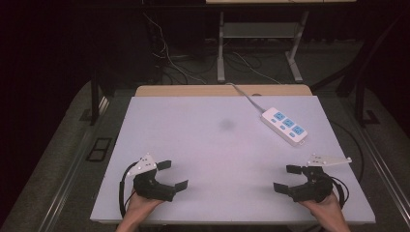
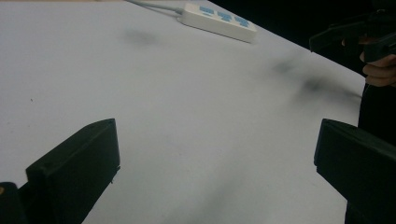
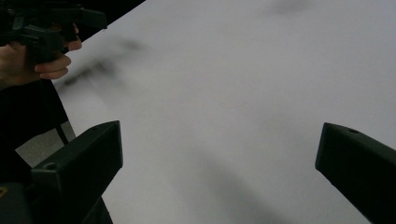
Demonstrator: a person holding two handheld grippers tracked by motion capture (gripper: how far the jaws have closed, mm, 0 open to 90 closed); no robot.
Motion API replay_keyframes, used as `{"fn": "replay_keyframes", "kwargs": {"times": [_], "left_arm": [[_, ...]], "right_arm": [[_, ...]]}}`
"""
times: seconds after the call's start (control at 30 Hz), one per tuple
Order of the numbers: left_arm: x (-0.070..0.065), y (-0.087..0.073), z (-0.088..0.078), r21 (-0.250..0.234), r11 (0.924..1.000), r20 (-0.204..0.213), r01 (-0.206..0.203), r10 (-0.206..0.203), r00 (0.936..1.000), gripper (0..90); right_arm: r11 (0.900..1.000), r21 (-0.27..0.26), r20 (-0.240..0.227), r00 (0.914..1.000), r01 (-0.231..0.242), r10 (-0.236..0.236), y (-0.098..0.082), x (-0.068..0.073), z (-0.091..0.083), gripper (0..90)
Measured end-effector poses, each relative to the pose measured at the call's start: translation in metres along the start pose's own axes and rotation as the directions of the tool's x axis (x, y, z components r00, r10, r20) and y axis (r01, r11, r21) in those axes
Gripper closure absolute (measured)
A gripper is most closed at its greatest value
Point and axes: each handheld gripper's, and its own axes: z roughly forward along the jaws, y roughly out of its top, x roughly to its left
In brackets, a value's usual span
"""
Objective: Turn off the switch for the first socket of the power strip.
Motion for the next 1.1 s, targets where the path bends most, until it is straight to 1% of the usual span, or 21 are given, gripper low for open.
{"fn": "replay_keyframes", "kwargs": {"times": [0.2, 0.43, 0.63, 0.9, 1.1], "left_arm": [[0.000, 0.000, 0.001, 0.011, 0.9999, 0.009, -0.008, 0.008, 0.9999, 0.0], [0.000, -0.001, 0.001, 0.013, 0.9999, 0.020, -0.001, 0.001, 0.9998, 0.0], [-0.001, -0.001, 0.004, 0.031, 0.9995, 0.037, -0.009, 0.008, 0.9993, 0.0], [0.000, -0.002, 0.004, 0.028, 0.9996, 0.035, 0.004, -0.005, 0.9994, 0.0], [0.001, -0.003, 0.004, 0.038, 0.9993, 0.037, 0.002, -0.003, 0.9993, 0.0]], "right_arm": [[1.000, 0.005, 0.000, 1.0000, -0.001, 0.001, -0.001, -0.001, 0.000, 0.5], [1.000, 0.013, -0.002, 1.0000, -0.003, 0.003, -0.001, -0.001, 0.001, 0.5], [1.000, 0.028, 0.011, 0.9999, 0.007, -0.007, 0.001, 0.000, 0.002, 0.5], [0.999, 0.034, 0.024, 0.9996, 0.013, -0.014, 0.007, 0.002, 0.003, 0.5], [0.999, 0.032, 0.014, 0.9997, 0.020, -0.020, 0.012, 0.003, 0.001, 0.5]]}}
